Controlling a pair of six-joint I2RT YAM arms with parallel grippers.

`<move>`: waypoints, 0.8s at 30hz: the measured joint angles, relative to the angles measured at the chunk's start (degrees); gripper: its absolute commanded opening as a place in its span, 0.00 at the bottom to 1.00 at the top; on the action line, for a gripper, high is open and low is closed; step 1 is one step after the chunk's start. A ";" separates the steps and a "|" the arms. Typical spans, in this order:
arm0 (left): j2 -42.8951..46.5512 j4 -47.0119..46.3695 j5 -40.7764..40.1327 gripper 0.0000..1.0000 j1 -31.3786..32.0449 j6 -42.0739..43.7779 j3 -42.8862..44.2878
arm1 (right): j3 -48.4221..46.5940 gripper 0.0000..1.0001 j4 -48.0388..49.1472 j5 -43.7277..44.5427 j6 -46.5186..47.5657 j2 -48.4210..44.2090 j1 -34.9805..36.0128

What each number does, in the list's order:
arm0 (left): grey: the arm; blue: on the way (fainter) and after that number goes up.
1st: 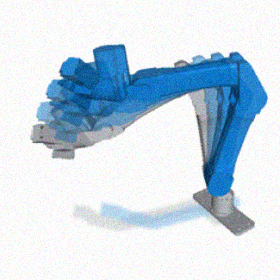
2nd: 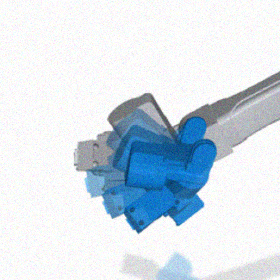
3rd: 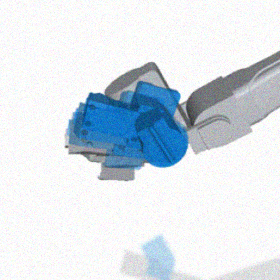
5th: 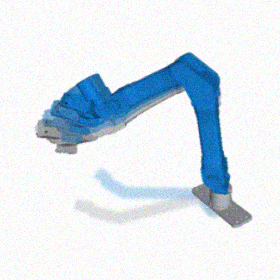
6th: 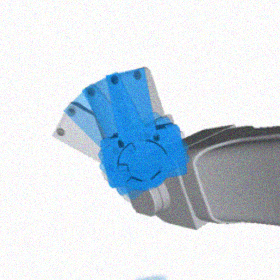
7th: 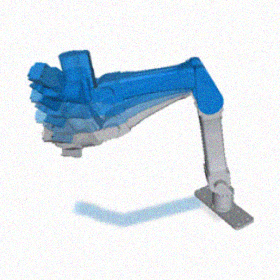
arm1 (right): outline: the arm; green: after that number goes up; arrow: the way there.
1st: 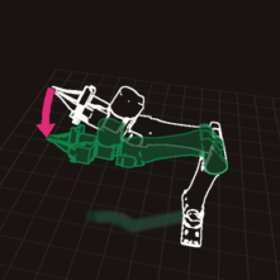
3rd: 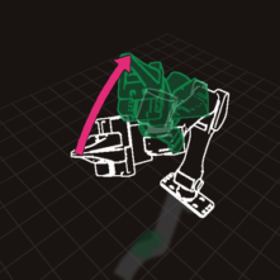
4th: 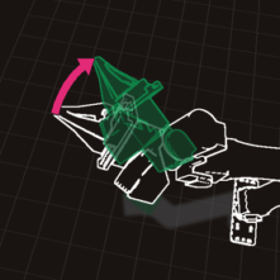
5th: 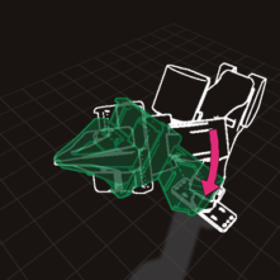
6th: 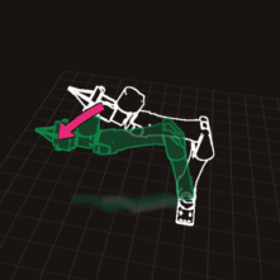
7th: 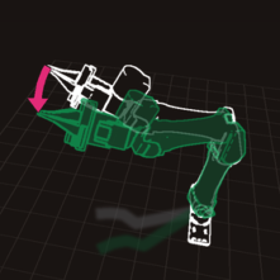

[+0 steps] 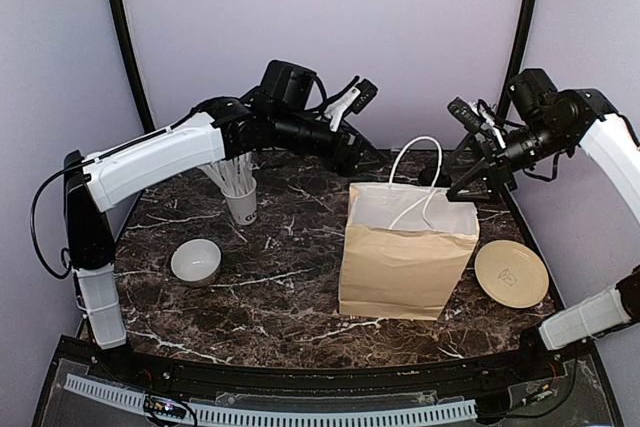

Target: Pack the takeout coffee

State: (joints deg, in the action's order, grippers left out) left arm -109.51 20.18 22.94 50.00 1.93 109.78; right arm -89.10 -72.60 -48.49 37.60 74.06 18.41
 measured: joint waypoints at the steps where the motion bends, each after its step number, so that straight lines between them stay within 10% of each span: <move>1: -0.15 -0.35 1.40 0.72 -0.26 -0.72 0.13 | 0.07 0.94 -0.92 -0.79 0.66 0.00 0.02; 13: -10.91 -5.38 16.52 0.55 -1.29 -9.49 9.62 | 3.82 0.74 3.02 -2.32 -0.66 1.20 2.97; 18: -14.47 -6.88 20.63 0.03 -1.29 -13.14 10.51 | 2.08 0.29 4.17 -1.62 -1.03 4.92 6.51; 21: -15.08 -7.48 22.75 0.00 -1.29 -14.34 10.86 | -0.66 0.00 4.22 -1.14 -0.76 6.88 7.41; 24: -14.97 -7.93 24.06 0.00 -1.29 -14.80 12.55 | -6.21 0.00 4.00 -0.79 -1.31 8.72 7.54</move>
State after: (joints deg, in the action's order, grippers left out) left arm -124.49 12.25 47.00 48.71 -12.86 122.32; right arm -95.31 -68.60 -49.28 36.29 82.78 25.96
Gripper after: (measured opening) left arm 0.027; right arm 0.017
